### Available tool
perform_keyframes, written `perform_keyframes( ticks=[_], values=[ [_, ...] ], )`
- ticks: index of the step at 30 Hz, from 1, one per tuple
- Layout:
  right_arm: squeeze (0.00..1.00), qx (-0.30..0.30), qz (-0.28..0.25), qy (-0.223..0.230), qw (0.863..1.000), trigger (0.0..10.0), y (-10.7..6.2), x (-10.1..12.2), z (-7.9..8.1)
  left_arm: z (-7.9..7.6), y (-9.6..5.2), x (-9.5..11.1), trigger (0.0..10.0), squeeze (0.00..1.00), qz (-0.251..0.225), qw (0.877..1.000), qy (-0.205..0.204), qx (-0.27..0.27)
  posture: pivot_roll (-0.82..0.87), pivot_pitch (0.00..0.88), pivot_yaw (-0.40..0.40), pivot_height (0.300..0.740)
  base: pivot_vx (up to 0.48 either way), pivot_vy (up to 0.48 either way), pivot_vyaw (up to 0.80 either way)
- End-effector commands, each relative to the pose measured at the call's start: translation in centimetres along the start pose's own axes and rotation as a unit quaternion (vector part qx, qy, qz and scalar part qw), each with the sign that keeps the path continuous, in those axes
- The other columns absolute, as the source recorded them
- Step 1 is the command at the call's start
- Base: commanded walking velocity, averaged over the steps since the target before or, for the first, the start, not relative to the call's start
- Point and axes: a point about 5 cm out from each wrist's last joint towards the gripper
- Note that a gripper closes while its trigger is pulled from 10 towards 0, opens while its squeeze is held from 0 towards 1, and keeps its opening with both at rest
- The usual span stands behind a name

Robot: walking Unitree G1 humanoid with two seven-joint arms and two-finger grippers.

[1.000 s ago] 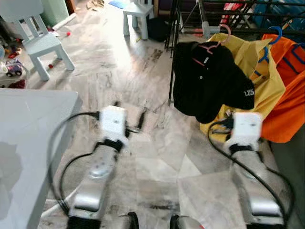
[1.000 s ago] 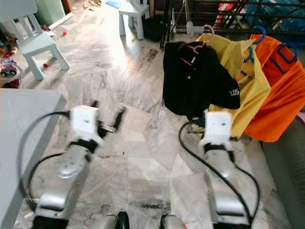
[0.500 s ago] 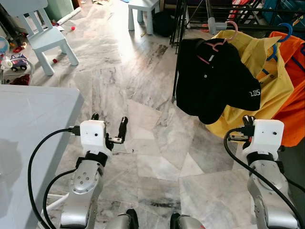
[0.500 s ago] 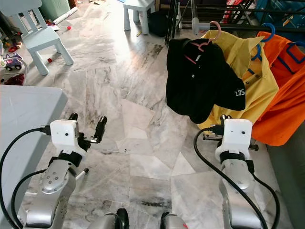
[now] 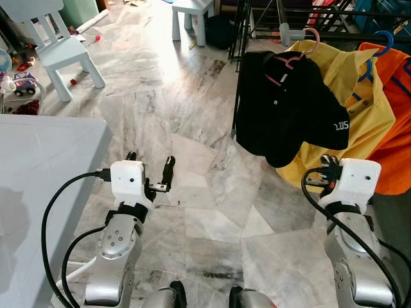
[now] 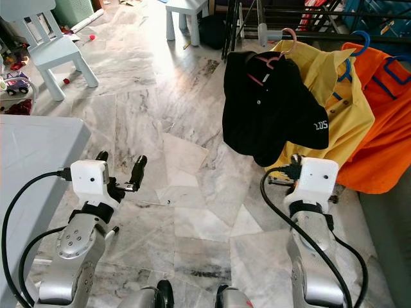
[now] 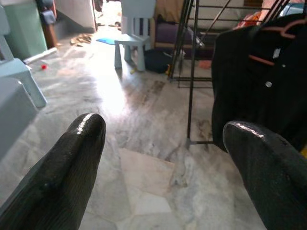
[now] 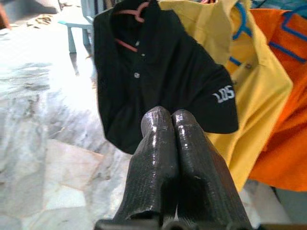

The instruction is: Hang hanger

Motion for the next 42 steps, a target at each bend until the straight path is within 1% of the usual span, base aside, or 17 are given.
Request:
perform_keyframes(
  ticks=[1,2,3,4,12,13,14,15,16,17,23,24,26,28,30,35,42],
  values=[
    [0.00,0.009,0.010,0.015,1.000,10.0,0.1,-0.2,0.3,-0.2,-0.1,-0.5,10.0,0.00,0.014,1.000,-0.012,-0.010,-0.08,0.225,-0.012,0.740,0.000,0.000,0.00],
    [0.00,0.010,0.009,0.018,1.000,10.0,0.1,-0.2,0.3,-0.4,0.0,-0.5,10.0,0.00,0.014,1.000,-0.015,-0.014,-0.08,0.225,-0.012,0.740,0.000,0.000,0.00],
    [0.75,0.008,0.009,0.023,1.000,10.0,0.2,-0.2,0.3,-0.5,0.0,-0.5,10.0,0.00,0.013,1.000,-0.016,-0.017,-0.08,0.225,-0.012,0.740,0.000,0.000,0.00],
    [1.00,0.007,0.011,0.026,1.000,10.0,0.2,-0.3,0.3,-0.6,0.0,-0.5,10.0,0.00,0.013,1.000,-0.015,-0.017,-0.08,0.224,-0.013,0.740,0.000,0.000,0.00],
    [1.00,0.028,0.017,0.017,0.999,10.0,0.2,-0.6,0.6,-0.7,0.3,-0.5,10.0,0.00,0.015,1.000,-0.012,-0.021,-0.09,0.221,-0.012,0.740,0.000,0.000,0.00],
    [0.03,0.029,0.022,0.006,0.999,10.0,0.2,-0.8,0.6,-0.8,0.4,-0.6,10.0,0.00,0.015,1.000,-0.011,-0.022,-0.09,0.219,-0.011,0.740,0.000,0.000,0.00],
    [0.00,0.026,0.028,0.004,0.999,10.0,0.2,-1.0,0.6,-0.8,0.4,-0.7,10.0,0.00,0.017,1.000,-0.009,-0.023,-0.09,0.217,-0.011,0.740,0.000,0.000,0.00],
    [0.00,0.027,0.028,0.007,0.999,7.4,0.2,-1.1,0.6,-0.8,0.5,-0.8,10.0,0.00,0.018,1.000,-0.009,-0.024,-0.09,0.214,-0.010,0.740,0.000,0.000,0.00],
    [0.00,0.028,0.028,0.008,0.999,7.4,0.3,-1.1,0.6,-0.8,0.5,-0.8,10.0,0.00,0.019,1.000,-0.009,-0.024,-0.09,0.214,-0.010,0.740,0.000,0.000,0.00],
    [0.00,0.029,0.027,0.010,0.999,0.0,0.2,-1.1,0.5,-0.8,0.5,-0.9,10.0,0.00,0.020,0.999,-0.009,-0.024,-0.09,0.213,-0.010,0.740,0.000,0.000,0.00],
    [0.00,0.029,0.026,0.004,0.999,0.0,0.3,-1.2,0.5,-0.9,0.5,-0.9,10.0,0.00,0.019,0.999,-0.007,-0.027,-0.09,0.211,-0.010,0.740,0.000,0.000,0.00],
    [0.00,0.029,0.027,0.003,0.999,2.7,0.3,-1.3,0.5,-0.9,0.5,-0.9,10.0,0.00,0.019,0.999,-0.007,-0.027,-0.09,0.211,-0.010,0.740,0.000,0.000,0.00],
    [0.00,0.029,0.034,-0.005,0.999,10.0,0.4,-1.5,0.5,-1.0,0.6,-0.9,10.0,0.00,0.018,0.999,-0.006,-0.027,-0.09,0.211,-0.010,0.740,0.000,0.000,0.00],
    [0.00,0.031,0.044,-0.006,0.999,10.0,0.4,-1.8,0.6,-1.0,0.7,-1.0,10.0,0.00,0.021,0.999,-0.004,-0.029,-0.09,0.211,-0.010,0.740,0.000,0.000,0.00],
    [0.00,0.034,0.079,-0.024,0.996,10.0,0.3,-3.0,0.7,-1.1,0.6,-2.2,10.0,0.00,0.056,0.998,0.008,-0.032,-0.09,0.205,-0.010,0.740,0.000,0.000,0.00],
    [0.00,0.035,0.101,0.006,0.994,10.0,-0.1,-4.1,0.8,-0.8,-0.2,-4.6,10.0,0.00,0.115,0.992,0.005,-0.044,-0.09,0.209,-0.009,0.740,0.000,0.000,0.00],
    [0.00,0.033,0.104,-0.012,0.994,10.0,-0.2,-4.5,0.7,-0.8,-0.6,-5.5,10.0,0.00,0.138,0.989,-0.007,-0.044,-0.09,0.213,-0.010,0.740,0.000,0.000,0.00]
  ],
)
Point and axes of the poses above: a point about 5 cm out from each wrist's last joint towards the gripper, its own y axis pointing out of the wrist towards the gripper, its own x axis along the axis of the wrist's last joint, z = x × y, and after that the axes turned 1 degree about y, right-handed
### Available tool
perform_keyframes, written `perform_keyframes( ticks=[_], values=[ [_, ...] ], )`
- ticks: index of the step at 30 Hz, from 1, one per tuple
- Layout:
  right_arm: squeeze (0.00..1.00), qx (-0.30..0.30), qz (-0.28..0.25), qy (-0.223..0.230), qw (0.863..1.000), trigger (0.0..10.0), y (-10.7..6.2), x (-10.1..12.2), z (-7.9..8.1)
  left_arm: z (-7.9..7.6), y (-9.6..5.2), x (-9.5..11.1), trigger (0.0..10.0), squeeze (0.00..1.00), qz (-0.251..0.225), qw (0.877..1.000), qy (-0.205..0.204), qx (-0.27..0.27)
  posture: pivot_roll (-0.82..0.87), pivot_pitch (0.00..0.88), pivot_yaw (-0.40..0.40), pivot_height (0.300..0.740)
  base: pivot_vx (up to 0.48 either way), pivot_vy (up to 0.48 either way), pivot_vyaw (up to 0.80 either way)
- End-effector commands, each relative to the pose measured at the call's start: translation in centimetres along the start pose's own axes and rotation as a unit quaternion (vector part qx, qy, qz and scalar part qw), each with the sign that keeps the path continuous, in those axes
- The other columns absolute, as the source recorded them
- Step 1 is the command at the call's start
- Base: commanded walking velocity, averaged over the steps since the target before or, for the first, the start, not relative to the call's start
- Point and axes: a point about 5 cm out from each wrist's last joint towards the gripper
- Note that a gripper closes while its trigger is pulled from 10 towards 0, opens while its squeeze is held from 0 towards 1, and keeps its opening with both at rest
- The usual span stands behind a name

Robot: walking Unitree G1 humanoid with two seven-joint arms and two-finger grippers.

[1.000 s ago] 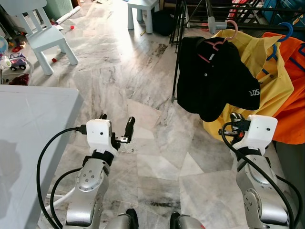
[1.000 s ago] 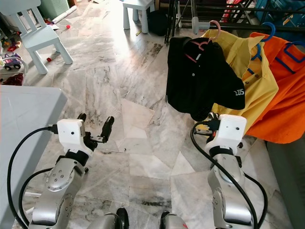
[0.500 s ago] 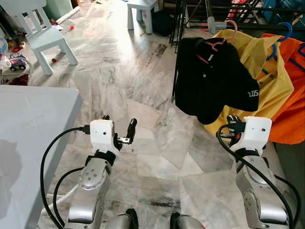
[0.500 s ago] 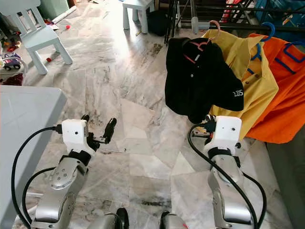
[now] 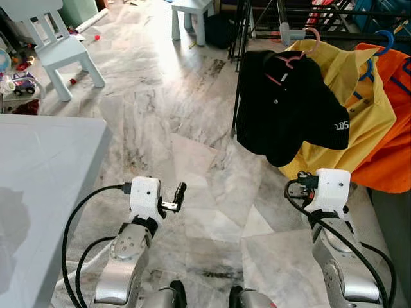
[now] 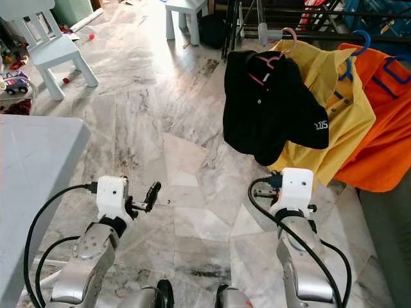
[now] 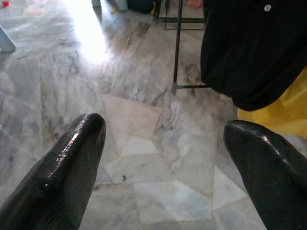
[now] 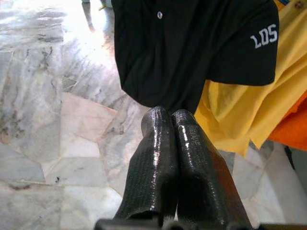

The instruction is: Hang hanger

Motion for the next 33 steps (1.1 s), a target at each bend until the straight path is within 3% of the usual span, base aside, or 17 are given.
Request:
perform_keyframes(
  ticks=[1,5,6,8,9,15,28,29,30,33],
  values=[
    [0.00,-0.001,0.007,-0.002,1.000,10.0,-0.1,-0.4,-0.1,-0.1,-0.1,-0.6,10.0,0.00,0.013,1.000,-0.003,-0.008,-0.09,0.213,-0.010,0.740,0.000,0.000,0.00],
    [0.00,-0.003,-0.003,-0.006,1.000,10.0,0.0,-0.1,-0.2,-0.5,-0.1,0.2,10.0,0.00,-0.018,0.999,-0.028,-0.027,-0.09,0.213,-0.009,0.740,0.000,0.000,0.00],
    [0.00,-0.004,-0.007,-0.007,1.000,10.0,0.0,0.0,-0.2,-0.5,-0.2,0.8,7.4,0.00,-0.036,0.999,-0.027,-0.027,-0.09,0.213,-0.009,0.740,0.000,0.000,0.00],
    [0.00,-0.004,-0.011,-0.007,1.000,10.0,0.0,0.1,-0.2,-0.4,-0.2,1.3,7.4,0.00,-0.055,0.998,-0.021,-0.025,-0.09,0.213,-0.008,0.740,0.000,0.000,0.00],
    [0.00,-0.004,-0.015,-0.010,1.000,10.0,0.0,0.2,-0.2,-0.6,0.0,2.2,0.0,0.00,-0.078,0.996,-0.033,-0.035,-0.09,0.213,-0.008,0.740,0.000,0.000,0.00],
    [0.00,-0.004,-0.017,-0.013,1.000,10.0,0.0,0.2,0.0,-0.9,0.3,3.4,0.0,0.00,-0.099,0.993,-0.041,-0.043,-0.09,0.212,-0.004,0.740,0.000,0.000,0.00],
    [0.00,-0.003,-0.020,-0.014,1.000,10.0,-0.1,0.1,0.2,-0.7,0.3,2.6,0.0,0.00,-0.081,0.995,-0.036,-0.041,-0.09,0.215,0.000,0.740,0.000,0.000,0.00],
    [0.00,-0.001,-0.014,-0.015,1.000,10.0,0.0,-0.1,0.3,-0.7,0.4,1.6,8.3,0.00,-0.043,0.998,-0.022,-0.040,-0.09,0.214,-0.001,0.740,0.000,0.000,0.00],
    [0.00,0.000,-0.010,-0.017,1.000,10.0,0.0,-0.2,0.3,-0.6,0.5,0.5,10.0,1.00,-0.005,0.999,-0.008,-0.032,-0.09,0.214,-0.001,0.740,0.000,0.000,0.00],
    [0.00,0.004,0.001,-0.022,1.000,10.0,0.0,-0.6,0.5,-0.3,0.4,-0.5,10.0,1.00,0.026,0.999,-0.010,-0.020,-0.09,0.214,-0.001,0.740,0.000,0.000,0.00]
  ],
)
Point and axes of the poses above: a point about 5 cm out from each wrist's last joint towards the gripper, its own y axis pointing out of the wrist towards the gripper, its own x axis along the axis of the wrist's last joint, z = x × y, and after that the axes turned 1 degree about y, right-handed
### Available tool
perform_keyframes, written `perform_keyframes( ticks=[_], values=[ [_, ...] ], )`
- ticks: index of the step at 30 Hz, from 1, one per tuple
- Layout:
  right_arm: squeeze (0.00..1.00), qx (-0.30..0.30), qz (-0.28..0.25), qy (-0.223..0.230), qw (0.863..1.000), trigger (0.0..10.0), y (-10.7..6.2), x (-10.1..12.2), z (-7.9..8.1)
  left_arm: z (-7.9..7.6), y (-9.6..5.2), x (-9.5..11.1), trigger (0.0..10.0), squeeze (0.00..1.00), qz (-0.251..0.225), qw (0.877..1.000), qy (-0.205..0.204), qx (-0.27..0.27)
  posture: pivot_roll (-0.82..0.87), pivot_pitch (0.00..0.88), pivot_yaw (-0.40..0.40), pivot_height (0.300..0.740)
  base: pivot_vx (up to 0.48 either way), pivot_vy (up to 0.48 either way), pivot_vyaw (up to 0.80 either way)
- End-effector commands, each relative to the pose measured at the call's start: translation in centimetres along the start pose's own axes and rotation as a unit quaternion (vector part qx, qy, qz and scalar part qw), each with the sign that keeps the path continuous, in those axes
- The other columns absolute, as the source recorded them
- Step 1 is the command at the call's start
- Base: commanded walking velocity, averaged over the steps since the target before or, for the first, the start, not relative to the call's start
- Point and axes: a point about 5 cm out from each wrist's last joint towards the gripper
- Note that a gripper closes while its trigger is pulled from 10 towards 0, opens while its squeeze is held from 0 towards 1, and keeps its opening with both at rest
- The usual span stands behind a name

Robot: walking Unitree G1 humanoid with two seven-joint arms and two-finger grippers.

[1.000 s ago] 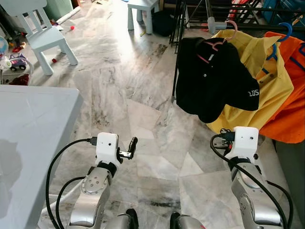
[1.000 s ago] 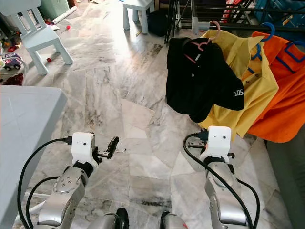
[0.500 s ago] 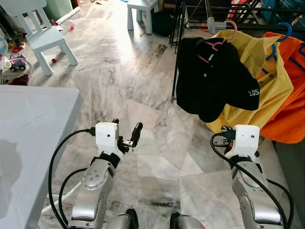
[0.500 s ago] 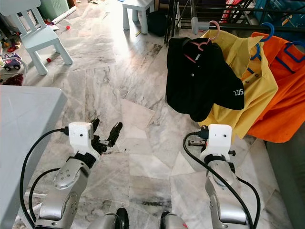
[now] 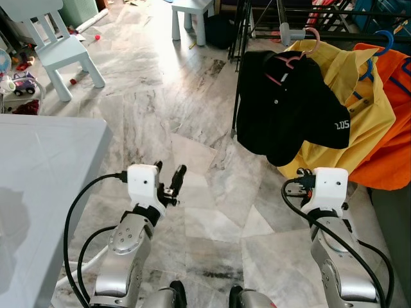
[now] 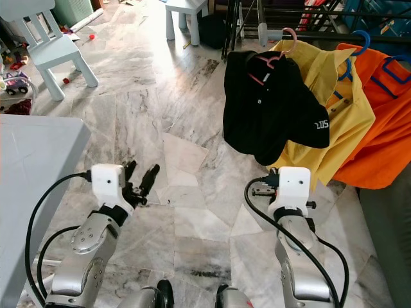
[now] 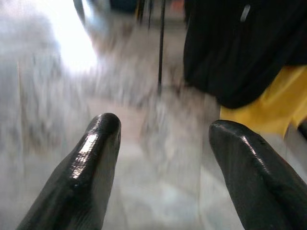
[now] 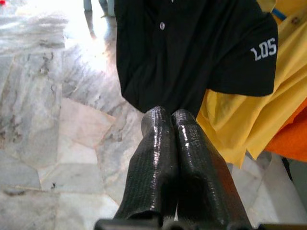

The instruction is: Hang hanger

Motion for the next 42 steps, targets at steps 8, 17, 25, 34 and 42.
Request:
perform_keyframes(
  ticks=[8,17,25,34,42],
  values=[
    [0.00,0.005,0.024,-0.007,1.000,10.0,-0.2,-1.0,0.2,0.1,-0.3,-0.2,10.0,1.00,-0.002,1.000,-0.021,0.005,-0.09,0.218,-0.004,0.740,0.000,0.000,0.00],
    [0.00,0.004,0.024,-0.007,1.000,10.0,-0.1,-1.0,0.2,0.2,-0.2,-0.1,10.0,1.00,-0.001,1.000,-0.013,0.016,-0.09,0.219,-0.005,0.740,0.000,0.000,0.00],
    [1.00,0.023,0.031,0.018,0.999,10.0,-0.1,-1.1,0.7,0.5,-0.2,-0.6,10.0,1.00,0.015,1.000,-0.005,0.024,-0.09,0.221,-0.008,0.740,0.000,0.000,0.00],
    [0.75,0.017,0.037,0.007,0.999,10.0,-0.2,-1.3,0.8,0.5,-0.2,-0.7,10.0,1.00,0.020,0.999,0.002,0.036,-0.09,0.221,-0.009,0.740,0.000,0.000,0.00],
    [0.00,0.037,0.056,0.007,0.998,10.0,-0.4,-2.2,1.0,1.2,-0.1,-2.0,10.0,1.00,0.046,0.997,0.010,0.062,-0.10,0.213,-0.013,0.740,0.000,0.000,0.00]
  ],
)
Point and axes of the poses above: a point about 5 cm out from each wrist's last joint towards the gripper, its own y axis pointing out of the wrist towards the gripper, its own x axis along the axis of the wrist's last joint, z = x × y, and after that the axes turned 1 degree about y, right-handed
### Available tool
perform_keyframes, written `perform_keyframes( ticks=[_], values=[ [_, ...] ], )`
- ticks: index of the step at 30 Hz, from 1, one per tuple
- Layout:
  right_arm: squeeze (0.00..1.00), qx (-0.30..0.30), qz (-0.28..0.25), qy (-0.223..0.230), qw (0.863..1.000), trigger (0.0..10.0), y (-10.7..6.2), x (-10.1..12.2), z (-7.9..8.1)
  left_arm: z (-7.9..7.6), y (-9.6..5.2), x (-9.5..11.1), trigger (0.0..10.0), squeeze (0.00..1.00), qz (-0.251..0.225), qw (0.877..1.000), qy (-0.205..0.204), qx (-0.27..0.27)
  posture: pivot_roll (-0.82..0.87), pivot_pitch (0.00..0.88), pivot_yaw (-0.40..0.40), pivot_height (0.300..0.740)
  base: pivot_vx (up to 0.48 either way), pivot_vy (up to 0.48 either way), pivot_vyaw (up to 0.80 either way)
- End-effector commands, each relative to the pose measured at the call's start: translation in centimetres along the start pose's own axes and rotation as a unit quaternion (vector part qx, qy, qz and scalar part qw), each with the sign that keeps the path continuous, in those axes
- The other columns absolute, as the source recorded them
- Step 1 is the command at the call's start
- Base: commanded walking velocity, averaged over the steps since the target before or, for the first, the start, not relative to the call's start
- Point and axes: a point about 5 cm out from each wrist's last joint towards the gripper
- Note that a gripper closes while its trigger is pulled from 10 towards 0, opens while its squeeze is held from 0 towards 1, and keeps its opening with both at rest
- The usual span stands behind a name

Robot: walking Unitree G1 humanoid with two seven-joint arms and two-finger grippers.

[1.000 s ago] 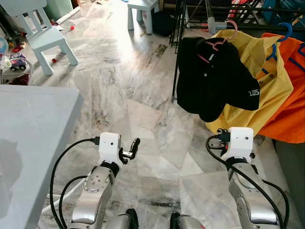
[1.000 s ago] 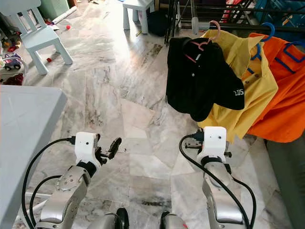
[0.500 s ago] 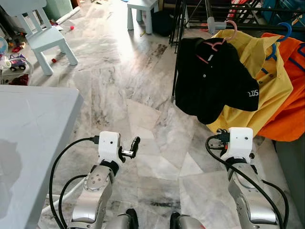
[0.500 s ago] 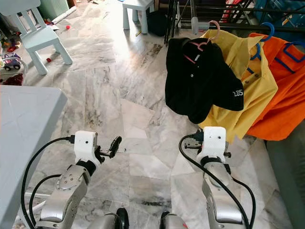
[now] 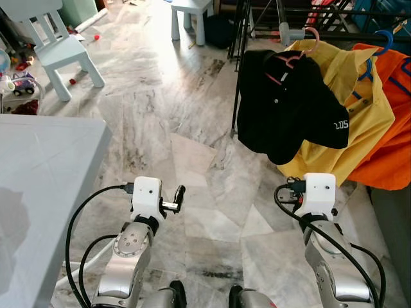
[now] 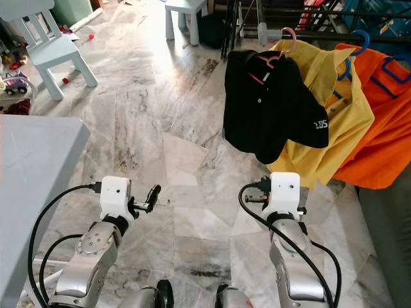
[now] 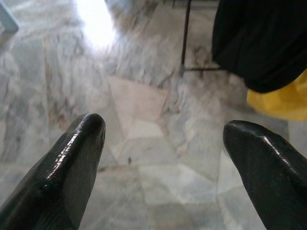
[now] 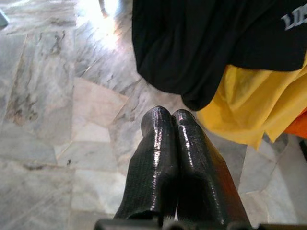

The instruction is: Hang hanger

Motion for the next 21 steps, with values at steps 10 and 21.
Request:
perform_keyframes(
  ticks=[10,21],
  values=[
    [0.00,-0.007,-0.075,-0.041,0.996,10.0,-0.3,1.1,-0.5,1.3,-0.4,0.5,10.0,0.00,-0.066,0.997,-0.002,0.035,-0.09,0.209,-0.016,0.740,0.000,0.000,0.00],
    [0.00,-0.020,-0.085,-0.053,0.995,10.0,-0.5,0.8,-1.0,1.3,-0.5,1.2,10.0,0.00,-0.101,0.994,0.014,0.033,-0.10,0.194,-0.013,0.740,0.000,0.000,0.00]
  ],
)
Point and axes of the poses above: a point about 5 cm out from each wrist's last joint towards the gripper, its own y axis pointing out of the wrist towards the gripper, its own x axis along the axis of the wrist's last joint, z = x × y, and after that the axes turned 1 degree about y, right-handed
